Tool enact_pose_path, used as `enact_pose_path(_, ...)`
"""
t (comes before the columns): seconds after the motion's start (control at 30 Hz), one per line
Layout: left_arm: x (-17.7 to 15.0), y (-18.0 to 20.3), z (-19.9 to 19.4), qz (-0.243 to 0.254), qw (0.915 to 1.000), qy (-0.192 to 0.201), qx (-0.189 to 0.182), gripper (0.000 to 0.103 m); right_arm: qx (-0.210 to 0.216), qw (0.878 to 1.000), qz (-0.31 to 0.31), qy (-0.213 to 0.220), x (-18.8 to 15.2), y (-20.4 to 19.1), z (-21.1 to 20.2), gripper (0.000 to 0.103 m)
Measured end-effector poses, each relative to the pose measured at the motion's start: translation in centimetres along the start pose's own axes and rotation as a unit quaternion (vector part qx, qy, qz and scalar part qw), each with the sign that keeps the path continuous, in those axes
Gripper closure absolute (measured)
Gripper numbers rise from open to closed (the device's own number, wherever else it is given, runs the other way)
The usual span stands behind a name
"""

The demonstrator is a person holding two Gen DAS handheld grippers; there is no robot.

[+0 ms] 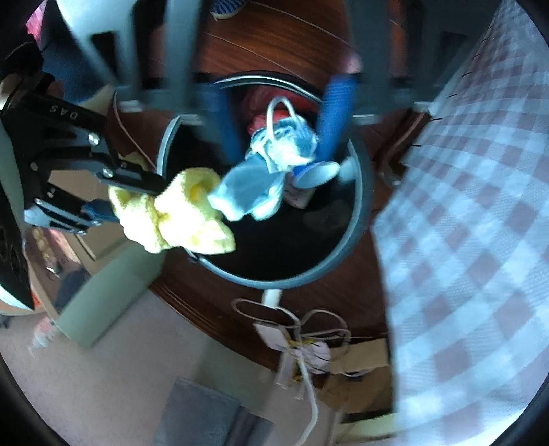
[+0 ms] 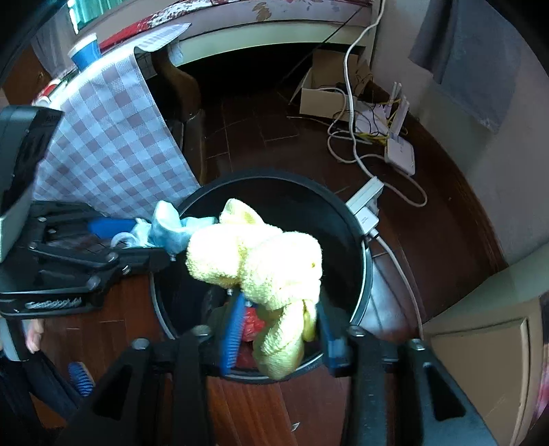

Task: Collect trash
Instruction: 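Carry the blue mask and yellow cloth to the black bin and release both, then move both open tools back over the checked bed sheet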

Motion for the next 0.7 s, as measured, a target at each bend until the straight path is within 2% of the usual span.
enact_pose_path(0.03, 0.0, -0.6, -0.1, -0.01, 0.9999, 0.008, 0.009, 0.0, -0.026, 1.0, -0.004, -0.006, -0.2, 0.5, 0.4, 0.016)
enact_pose_path(0.07, -0.2, -1.3, -0.4, -0.025, 0.9995, 0.016, 0.014, 0.001, -0.042, 0.999, -0.006, -0.005, -0.4, 0.9, 0.5, 0.006)
enact_pose_path(0.23, -2.3, -4.8, -0.3, -0.071, 0.9957, 0.01, 0.058, 0.001, -0.055, 0.998, 0.021, -0.015, -1.4, 1.9, 0.4, 0.001)
enact_pose_path(0.43, -3.4, -5.6, -1.2, -0.067, 0.9925, 0.023, 0.1, 0.001, -0.052, 0.998, 0.038, -0.005, -1.6, 0.8, -0.1, 0.001)
enact_pose_path(0.7, -4.3, -7.0, -3.9, -0.08, 0.9893, 0.035, 0.117, 0.001, -0.04, 0.999, 0.024, 0.008, -0.6, -2.6, -1.2, 0.001)
Point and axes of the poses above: each gripper's, at about its wrist camera, not at the fingertips, and z roughly the way its jaws point, y to its right, x to its top, the point moved 8 cm from there along z, roughly the way its jaws point, and after that the axes turned 2 degrees about x, right-handed, at the moved point
